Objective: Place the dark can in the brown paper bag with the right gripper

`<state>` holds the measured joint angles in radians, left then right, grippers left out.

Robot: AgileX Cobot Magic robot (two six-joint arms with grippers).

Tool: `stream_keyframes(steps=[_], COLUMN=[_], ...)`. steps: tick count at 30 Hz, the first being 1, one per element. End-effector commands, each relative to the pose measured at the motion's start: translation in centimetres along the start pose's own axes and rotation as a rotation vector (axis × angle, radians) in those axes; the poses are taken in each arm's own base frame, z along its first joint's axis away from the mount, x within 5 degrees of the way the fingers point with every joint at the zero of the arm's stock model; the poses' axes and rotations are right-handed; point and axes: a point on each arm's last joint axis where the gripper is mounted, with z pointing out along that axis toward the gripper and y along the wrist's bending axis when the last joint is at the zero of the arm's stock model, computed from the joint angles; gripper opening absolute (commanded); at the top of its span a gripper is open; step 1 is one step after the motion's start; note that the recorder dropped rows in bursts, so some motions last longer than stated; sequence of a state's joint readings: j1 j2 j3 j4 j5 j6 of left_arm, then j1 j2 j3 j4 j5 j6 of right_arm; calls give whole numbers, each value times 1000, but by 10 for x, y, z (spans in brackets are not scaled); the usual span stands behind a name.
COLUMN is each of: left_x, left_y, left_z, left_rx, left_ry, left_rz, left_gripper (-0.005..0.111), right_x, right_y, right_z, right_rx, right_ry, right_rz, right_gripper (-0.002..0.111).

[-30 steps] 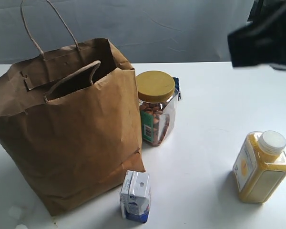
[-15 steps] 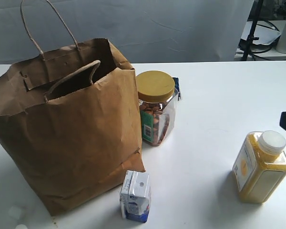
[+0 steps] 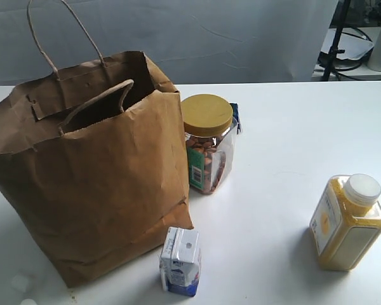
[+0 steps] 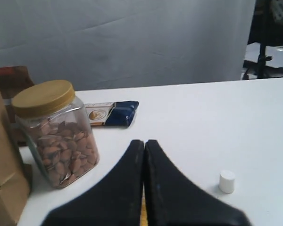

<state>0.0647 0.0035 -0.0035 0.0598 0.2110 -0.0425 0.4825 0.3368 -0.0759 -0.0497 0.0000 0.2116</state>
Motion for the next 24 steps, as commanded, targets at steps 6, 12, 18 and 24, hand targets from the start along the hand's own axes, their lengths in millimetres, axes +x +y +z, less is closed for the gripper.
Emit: stream_keyframes(steps=[6, 12, 18, 24], left_x=[1, 0, 0, 0], left_y=[0, 0, 0, 0], left_z=[0, 0, 0, 0], left_rx=[8, 7, 7, 7], left_ry=[-5, -8, -8, -8], left_rz=[0, 0, 0, 0], left_gripper=[0, 0, 0, 0], right_x=[19, 18, 18, 19], right_y=[-13, -13, -13, -13], right_z=[-28, -28, -28, -28], right_rx=[146, 168, 160, 159], right_ry=[-138, -145, -143, -134], right_rz=[-19, -75, -67, -67], right_gripper=[0, 0, 0, 0])
